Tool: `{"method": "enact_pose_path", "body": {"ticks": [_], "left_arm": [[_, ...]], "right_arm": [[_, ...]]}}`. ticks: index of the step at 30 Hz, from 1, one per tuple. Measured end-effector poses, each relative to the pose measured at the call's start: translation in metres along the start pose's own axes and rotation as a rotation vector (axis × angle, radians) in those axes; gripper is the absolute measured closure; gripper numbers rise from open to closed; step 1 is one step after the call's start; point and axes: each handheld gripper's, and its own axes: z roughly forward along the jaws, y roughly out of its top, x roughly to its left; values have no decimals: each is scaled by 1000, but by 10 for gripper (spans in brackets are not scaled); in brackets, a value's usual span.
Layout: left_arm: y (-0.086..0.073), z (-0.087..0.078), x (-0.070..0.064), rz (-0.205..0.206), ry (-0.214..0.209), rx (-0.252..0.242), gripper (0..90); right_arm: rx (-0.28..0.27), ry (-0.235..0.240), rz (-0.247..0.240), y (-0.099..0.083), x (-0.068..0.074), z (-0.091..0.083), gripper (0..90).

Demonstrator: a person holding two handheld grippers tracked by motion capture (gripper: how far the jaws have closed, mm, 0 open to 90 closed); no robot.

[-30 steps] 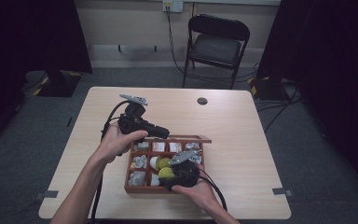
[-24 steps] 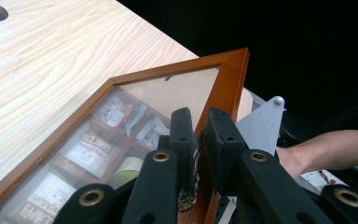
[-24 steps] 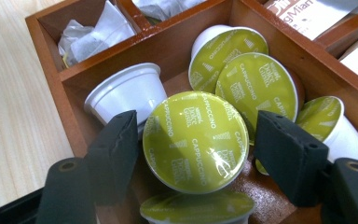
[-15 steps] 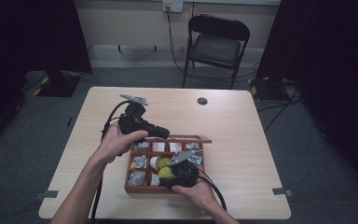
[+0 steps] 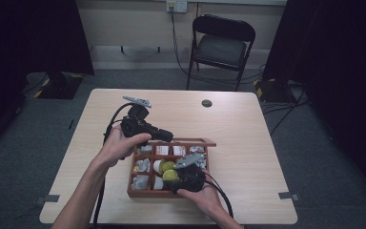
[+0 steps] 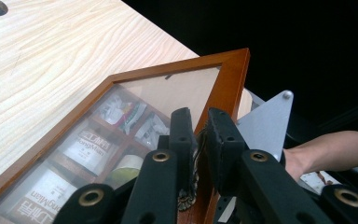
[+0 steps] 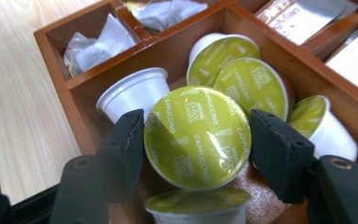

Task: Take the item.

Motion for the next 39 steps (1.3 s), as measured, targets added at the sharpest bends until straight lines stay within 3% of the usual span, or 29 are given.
{"method": "enact_pose_path", "body": {"ticks": [39], "left_arm": [[1,0,-1,12,6,8,811]], "right_arm": [[-92,-24,39,-7,-5,-42,373]]}}
